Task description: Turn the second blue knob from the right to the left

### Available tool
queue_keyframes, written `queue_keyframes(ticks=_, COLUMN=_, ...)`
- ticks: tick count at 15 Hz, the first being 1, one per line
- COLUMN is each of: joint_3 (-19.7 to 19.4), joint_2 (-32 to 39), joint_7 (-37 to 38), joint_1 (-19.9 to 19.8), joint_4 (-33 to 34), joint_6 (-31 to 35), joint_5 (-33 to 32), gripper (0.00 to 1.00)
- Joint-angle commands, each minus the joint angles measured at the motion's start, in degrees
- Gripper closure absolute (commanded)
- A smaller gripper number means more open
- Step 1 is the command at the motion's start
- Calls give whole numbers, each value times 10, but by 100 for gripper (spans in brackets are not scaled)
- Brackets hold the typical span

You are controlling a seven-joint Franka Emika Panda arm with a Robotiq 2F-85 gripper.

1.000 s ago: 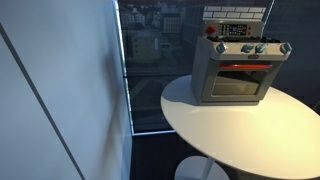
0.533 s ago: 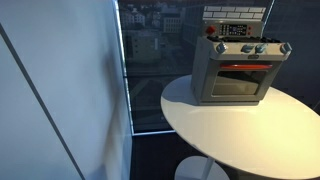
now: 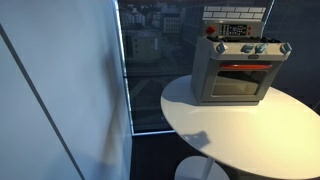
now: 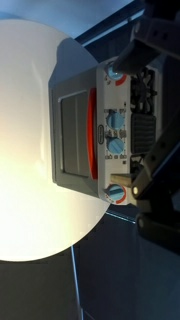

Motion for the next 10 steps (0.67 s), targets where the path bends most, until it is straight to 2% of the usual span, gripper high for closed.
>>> queue_keyframes(ticks=1, joint_3=-8, joint_2=28, joint_7=48, joint_1=-13, joint_4=15, joint_6=22, joint_5=-12, gripper=0)
queue_keyframes(ticks=10, joint_3=-34, joint_2=65, joint_7=130, joint_1=-25, joint_4=9, joint_6=80, joint_5=-10, gripper=0)
